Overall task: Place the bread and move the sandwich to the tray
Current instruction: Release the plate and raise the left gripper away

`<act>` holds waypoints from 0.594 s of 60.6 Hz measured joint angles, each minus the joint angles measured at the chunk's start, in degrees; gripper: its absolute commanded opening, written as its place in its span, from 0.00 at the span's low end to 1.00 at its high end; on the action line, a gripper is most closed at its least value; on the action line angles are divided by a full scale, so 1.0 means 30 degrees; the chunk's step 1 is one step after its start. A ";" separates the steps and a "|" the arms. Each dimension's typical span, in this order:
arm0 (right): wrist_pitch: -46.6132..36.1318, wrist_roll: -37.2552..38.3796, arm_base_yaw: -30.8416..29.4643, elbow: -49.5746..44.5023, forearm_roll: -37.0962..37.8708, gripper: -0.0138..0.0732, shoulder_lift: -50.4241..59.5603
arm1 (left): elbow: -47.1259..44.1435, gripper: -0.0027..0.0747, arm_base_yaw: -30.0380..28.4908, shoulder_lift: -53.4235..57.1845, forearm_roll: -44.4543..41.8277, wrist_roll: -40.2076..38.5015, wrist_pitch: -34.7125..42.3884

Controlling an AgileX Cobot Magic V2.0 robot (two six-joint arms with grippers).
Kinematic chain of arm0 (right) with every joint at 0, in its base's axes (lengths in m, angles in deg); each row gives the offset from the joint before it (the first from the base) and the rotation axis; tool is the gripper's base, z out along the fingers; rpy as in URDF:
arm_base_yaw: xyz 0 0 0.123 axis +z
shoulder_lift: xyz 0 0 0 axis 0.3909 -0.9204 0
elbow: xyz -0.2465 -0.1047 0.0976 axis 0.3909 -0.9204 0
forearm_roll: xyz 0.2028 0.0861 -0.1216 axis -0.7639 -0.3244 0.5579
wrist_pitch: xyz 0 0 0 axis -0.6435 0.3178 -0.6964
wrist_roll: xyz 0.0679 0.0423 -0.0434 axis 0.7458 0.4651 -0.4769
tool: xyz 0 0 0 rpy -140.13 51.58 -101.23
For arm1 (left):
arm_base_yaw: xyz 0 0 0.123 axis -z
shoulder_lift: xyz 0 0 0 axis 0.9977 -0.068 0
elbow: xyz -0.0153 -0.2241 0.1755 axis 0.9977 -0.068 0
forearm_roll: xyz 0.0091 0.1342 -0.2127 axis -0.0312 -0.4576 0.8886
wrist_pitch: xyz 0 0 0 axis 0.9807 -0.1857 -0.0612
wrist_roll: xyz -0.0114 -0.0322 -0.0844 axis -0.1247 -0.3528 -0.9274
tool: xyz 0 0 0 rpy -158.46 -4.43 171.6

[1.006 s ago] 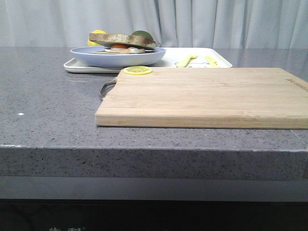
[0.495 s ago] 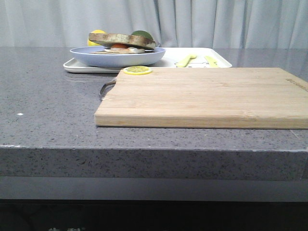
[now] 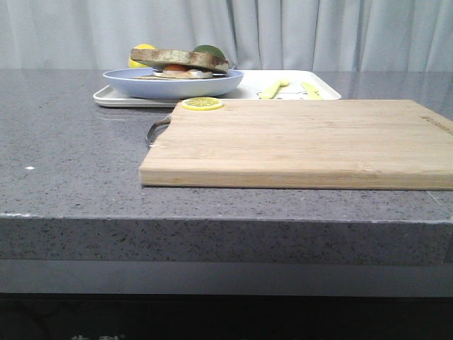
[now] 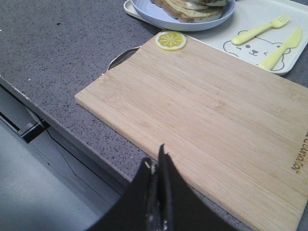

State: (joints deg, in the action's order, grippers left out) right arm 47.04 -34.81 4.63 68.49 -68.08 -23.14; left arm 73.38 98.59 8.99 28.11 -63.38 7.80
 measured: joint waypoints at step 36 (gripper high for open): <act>0.0000 0.0000 0.0000 0.0000 0.0000 0.08 0.0000 | -0.0037 0.01 0.0000 0.0047 -0.0827 -0.0345 0.0043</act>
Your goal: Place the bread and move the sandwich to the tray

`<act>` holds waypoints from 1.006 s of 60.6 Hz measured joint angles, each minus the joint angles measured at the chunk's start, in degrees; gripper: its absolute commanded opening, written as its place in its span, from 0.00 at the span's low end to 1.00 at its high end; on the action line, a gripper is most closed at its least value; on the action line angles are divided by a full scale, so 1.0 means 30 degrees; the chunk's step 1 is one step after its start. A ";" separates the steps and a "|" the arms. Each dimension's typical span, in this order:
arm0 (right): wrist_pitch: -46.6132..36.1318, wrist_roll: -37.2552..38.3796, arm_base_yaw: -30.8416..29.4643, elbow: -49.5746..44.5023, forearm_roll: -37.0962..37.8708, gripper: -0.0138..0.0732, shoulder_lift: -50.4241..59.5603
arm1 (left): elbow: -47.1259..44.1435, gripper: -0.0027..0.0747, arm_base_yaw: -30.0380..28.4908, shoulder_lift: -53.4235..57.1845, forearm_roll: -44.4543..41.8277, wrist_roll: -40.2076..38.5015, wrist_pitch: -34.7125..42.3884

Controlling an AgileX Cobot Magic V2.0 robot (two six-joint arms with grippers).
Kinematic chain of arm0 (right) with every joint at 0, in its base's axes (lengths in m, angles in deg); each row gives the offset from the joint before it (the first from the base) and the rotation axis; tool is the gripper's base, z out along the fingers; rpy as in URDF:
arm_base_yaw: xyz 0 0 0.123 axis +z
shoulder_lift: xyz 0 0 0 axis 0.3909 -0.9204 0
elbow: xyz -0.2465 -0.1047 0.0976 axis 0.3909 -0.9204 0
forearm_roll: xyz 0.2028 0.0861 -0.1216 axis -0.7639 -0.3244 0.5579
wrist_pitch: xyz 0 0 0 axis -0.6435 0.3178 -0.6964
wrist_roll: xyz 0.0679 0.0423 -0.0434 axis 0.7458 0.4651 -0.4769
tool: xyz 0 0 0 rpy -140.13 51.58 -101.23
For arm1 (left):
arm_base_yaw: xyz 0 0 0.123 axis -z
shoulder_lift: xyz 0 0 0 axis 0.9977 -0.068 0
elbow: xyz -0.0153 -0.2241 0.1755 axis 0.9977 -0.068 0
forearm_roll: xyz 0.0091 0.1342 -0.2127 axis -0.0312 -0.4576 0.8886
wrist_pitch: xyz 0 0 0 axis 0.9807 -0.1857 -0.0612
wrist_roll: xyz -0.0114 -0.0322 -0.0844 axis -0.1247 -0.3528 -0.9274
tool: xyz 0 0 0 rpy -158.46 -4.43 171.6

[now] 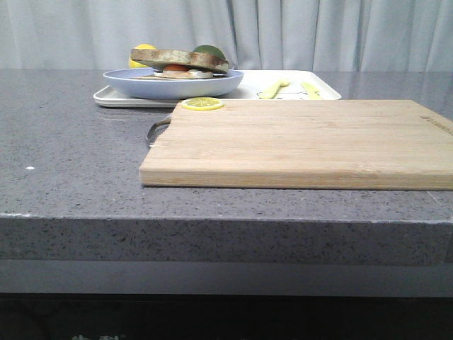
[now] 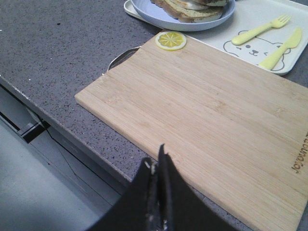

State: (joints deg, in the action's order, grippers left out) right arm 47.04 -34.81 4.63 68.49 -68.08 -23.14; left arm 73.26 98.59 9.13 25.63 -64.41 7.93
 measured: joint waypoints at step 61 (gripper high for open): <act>-0.0037 0.0000 0.0000 0.0000 0.0000 0.08 0.0000 | -1.1960 0.01 -0.3117 0.7084 -0.6346 -0.9842 1.1336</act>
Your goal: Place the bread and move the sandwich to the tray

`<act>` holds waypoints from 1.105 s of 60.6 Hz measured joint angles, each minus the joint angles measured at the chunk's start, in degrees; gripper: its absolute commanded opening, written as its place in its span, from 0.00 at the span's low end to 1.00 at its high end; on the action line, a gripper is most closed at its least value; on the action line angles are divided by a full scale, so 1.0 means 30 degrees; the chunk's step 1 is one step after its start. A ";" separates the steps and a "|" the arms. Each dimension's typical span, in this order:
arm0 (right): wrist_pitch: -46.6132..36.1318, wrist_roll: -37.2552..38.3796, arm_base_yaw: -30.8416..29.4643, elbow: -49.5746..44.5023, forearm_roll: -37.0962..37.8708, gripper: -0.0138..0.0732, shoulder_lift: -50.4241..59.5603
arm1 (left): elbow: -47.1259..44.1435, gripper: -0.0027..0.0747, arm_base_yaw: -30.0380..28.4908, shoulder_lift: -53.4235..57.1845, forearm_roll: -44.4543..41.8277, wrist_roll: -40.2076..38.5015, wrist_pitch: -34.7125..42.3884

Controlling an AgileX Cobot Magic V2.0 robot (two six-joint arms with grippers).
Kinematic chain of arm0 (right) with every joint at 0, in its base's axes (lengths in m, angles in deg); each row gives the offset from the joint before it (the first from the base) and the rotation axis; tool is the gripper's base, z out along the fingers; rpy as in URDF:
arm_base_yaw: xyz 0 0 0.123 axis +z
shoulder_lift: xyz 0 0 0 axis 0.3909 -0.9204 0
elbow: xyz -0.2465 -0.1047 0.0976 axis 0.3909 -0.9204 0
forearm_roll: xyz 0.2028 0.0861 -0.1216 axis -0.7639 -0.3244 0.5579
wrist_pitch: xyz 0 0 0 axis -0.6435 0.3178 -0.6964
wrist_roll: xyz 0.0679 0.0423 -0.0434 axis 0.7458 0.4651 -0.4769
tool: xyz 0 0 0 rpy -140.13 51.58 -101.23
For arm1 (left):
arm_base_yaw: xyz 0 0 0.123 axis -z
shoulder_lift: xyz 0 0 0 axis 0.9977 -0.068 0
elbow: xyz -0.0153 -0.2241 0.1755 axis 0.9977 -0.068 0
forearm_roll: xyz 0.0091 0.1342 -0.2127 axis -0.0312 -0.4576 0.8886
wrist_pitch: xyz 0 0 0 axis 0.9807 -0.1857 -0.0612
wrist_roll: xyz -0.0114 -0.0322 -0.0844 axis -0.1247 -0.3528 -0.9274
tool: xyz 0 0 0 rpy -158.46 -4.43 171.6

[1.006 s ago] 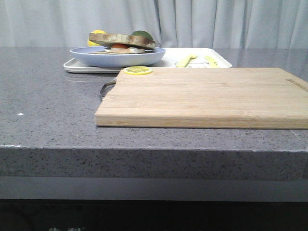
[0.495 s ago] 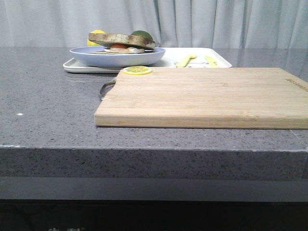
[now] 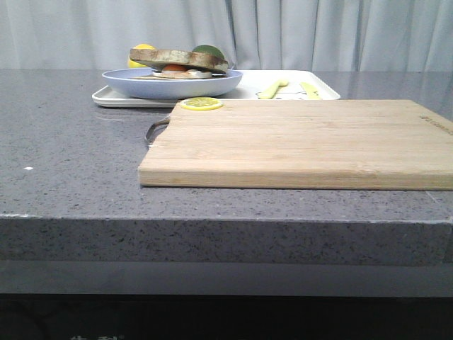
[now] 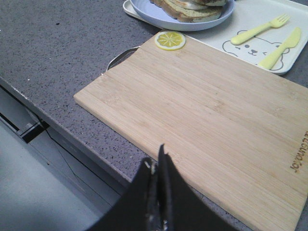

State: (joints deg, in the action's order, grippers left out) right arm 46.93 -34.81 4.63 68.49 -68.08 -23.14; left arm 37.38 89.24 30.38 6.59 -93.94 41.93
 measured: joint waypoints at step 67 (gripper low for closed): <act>0.0000 0.0000 0.0000 0.0000 0.0000 0.08 0.0000 | 0.0000 0.01 0.0000 0.0000 -0.0119 -0.0158 0.1533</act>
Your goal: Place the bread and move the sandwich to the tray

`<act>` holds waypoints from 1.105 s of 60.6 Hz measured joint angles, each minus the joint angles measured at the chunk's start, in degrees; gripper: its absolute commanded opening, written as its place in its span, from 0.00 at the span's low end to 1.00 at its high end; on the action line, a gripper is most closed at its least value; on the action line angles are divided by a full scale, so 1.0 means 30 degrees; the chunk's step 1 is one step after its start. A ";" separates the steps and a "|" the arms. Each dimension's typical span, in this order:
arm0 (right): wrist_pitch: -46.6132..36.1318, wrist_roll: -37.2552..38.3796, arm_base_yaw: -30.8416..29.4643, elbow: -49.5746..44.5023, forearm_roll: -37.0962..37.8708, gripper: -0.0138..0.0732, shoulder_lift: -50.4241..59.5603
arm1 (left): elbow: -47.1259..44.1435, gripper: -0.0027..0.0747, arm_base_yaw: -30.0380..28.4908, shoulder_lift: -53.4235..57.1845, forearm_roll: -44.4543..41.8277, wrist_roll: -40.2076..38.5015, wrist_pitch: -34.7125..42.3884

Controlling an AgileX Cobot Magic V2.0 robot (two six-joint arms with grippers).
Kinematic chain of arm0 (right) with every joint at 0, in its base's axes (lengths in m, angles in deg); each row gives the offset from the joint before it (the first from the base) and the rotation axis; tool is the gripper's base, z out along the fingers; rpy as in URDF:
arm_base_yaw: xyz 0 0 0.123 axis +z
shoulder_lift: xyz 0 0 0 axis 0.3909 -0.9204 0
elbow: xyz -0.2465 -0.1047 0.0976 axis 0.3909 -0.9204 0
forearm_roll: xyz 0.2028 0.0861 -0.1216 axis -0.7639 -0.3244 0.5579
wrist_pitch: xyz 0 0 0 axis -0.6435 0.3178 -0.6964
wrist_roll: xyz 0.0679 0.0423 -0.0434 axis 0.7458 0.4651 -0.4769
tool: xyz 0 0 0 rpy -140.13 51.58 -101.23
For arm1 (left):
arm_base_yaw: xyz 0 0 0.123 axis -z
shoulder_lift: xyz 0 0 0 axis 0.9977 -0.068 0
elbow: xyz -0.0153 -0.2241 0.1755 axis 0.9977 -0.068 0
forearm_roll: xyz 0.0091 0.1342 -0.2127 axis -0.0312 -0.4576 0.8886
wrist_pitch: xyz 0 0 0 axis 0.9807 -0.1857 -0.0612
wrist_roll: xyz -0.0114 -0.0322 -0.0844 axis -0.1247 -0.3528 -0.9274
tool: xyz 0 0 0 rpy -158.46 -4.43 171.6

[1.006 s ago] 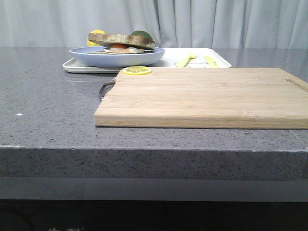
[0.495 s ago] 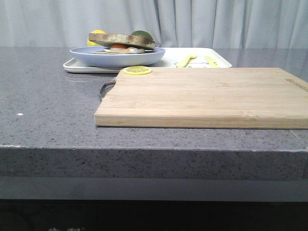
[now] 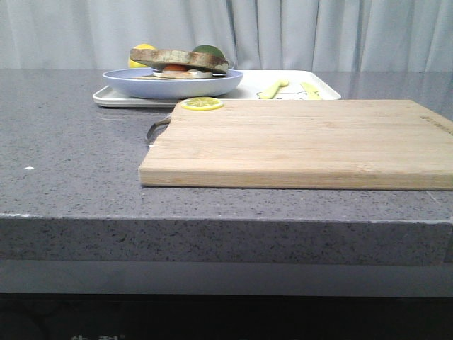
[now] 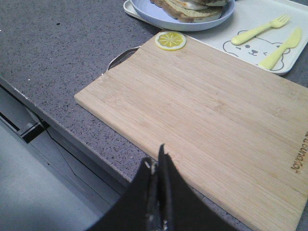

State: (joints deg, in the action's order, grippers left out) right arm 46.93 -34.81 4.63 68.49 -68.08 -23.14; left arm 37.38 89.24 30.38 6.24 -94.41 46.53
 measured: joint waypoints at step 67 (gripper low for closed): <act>-1.0779 0.0000 -0.8528 -1.4457 0.1352 0.08 1.1953 | 0.0000 0.01 0.0000 0.0000 0.0000 0.0000 0.0000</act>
State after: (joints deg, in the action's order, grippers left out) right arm 14.60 -34.81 -20.95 25.12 -64.02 12.71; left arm 37.38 89.24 30.38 6.24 -94.41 46.53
